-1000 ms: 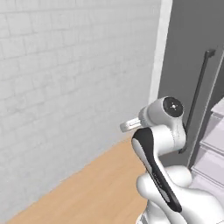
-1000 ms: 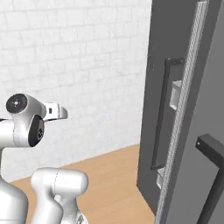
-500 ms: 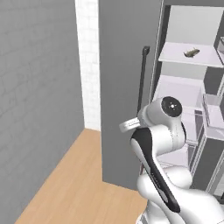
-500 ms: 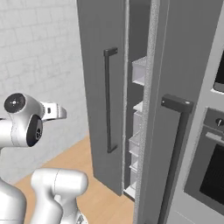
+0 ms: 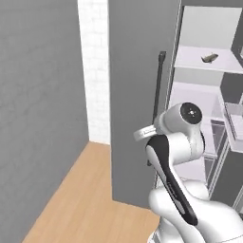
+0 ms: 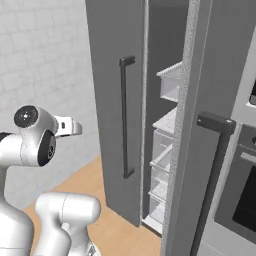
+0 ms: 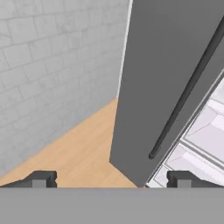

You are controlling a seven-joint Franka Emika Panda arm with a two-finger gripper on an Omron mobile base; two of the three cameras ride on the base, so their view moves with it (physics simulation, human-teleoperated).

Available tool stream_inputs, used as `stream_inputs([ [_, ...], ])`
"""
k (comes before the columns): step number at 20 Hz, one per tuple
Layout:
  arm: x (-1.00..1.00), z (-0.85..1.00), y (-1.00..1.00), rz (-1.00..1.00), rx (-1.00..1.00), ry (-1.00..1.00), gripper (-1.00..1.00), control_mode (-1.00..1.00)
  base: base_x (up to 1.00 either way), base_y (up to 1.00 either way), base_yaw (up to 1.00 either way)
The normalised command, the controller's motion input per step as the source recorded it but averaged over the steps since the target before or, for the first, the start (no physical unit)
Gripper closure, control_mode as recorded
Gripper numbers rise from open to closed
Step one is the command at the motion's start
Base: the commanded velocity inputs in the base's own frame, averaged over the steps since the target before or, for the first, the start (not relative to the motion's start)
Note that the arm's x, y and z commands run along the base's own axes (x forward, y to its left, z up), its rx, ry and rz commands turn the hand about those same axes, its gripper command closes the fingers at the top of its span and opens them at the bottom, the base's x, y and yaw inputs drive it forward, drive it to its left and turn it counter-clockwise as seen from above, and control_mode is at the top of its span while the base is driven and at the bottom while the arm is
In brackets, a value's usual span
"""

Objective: Place one sweet potato and one fish in each tupperware on the nearby counter, to pack two identical lunches.

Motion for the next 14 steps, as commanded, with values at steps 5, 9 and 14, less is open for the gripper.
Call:
stream_inputs([
  [5,0.0,0.0,0.0,0.0,0.0,0.0,-1.0,1.0,0.0,0.73,-0.45],
  [9,0.0,0.0,0.0,0.0,0.0,0.0,-1.0,1.0,0.03,0.18,-0.87],
  [14,0.0,0.0,0.0,0.0,0.0,0.0,-1.0,1.0,0.34,0.19,-0.78],
])
